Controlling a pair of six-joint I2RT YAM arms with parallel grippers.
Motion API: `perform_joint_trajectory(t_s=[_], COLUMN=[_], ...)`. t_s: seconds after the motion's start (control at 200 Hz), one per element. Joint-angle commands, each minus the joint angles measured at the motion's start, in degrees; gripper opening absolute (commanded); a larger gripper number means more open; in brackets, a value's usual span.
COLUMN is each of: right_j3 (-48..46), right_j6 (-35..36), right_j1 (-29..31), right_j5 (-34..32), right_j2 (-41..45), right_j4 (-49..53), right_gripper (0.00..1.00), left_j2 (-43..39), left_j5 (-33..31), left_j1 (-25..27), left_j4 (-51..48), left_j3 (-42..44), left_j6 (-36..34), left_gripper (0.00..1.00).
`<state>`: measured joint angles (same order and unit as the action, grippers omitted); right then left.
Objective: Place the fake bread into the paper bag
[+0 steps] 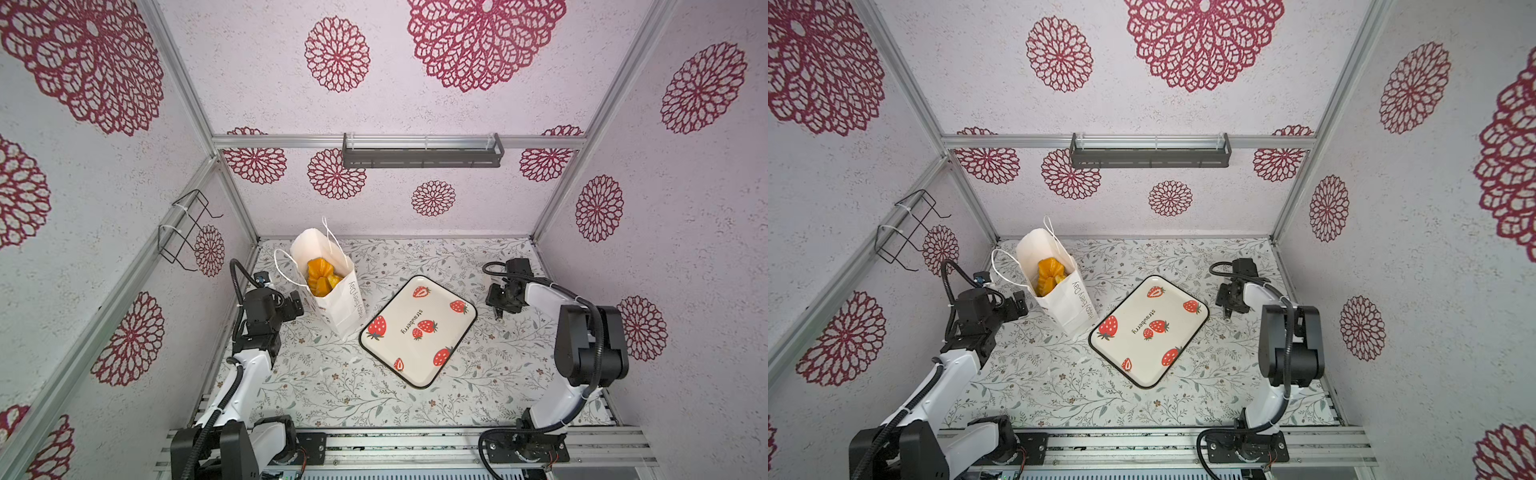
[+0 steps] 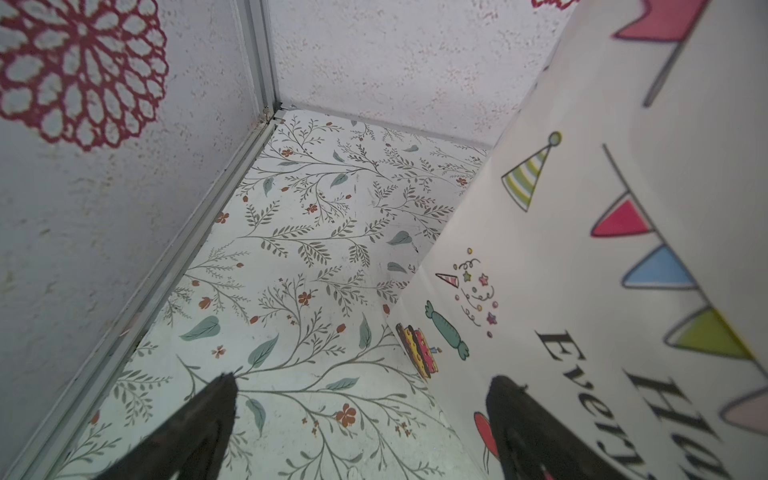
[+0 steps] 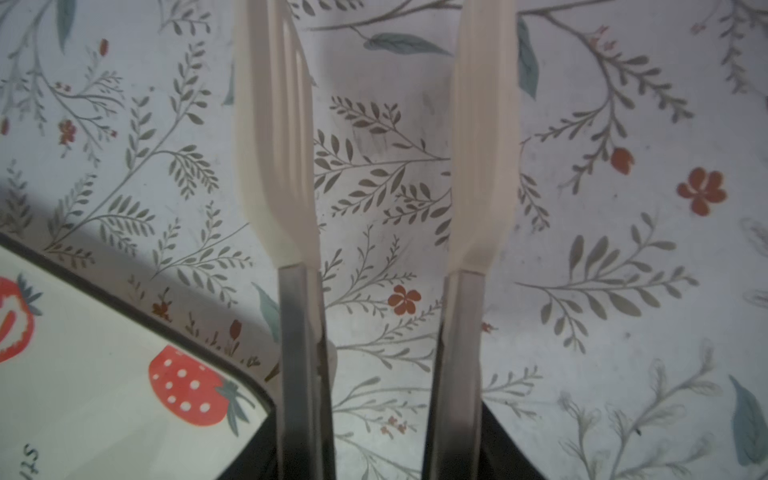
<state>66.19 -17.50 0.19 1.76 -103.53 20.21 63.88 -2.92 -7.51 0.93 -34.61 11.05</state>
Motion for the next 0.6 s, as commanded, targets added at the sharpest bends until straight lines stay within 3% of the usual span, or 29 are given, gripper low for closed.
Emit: perform_joint_trajectory(t_s=[0.0,0.375,0.505,0.595], right_j3=[3.0,8.1,8.8,7.8], right_j6=[1.4,3.9,3.9,3.5], right_j1=[-0.2,-0.2,-0.2,-0.2], right_j5=[-2.1,-5.8,-5.8,-5.2], right_j2=[-1.4,-8.4,-9.5,-9.0], right_j4=[-2.1,0.1,0.7,-0.1], right_gripper=[0.41,0.45,0.51,0.61], left_j2=[-0.1,1.5,1.5,1.3], left_j5=[2.4,3.6,3.1,3.5], left_j1=[-0.9,-1.0,-1.0,-0.6], left_j4=[3.4,3.5,4.7,6.8], left_j3=[0.2,0.6,1.7,2.6], left_j6=[-0.3,-0.4,0.4,0.0], left_gripper=[0.97,0.97,0.97,0.97])
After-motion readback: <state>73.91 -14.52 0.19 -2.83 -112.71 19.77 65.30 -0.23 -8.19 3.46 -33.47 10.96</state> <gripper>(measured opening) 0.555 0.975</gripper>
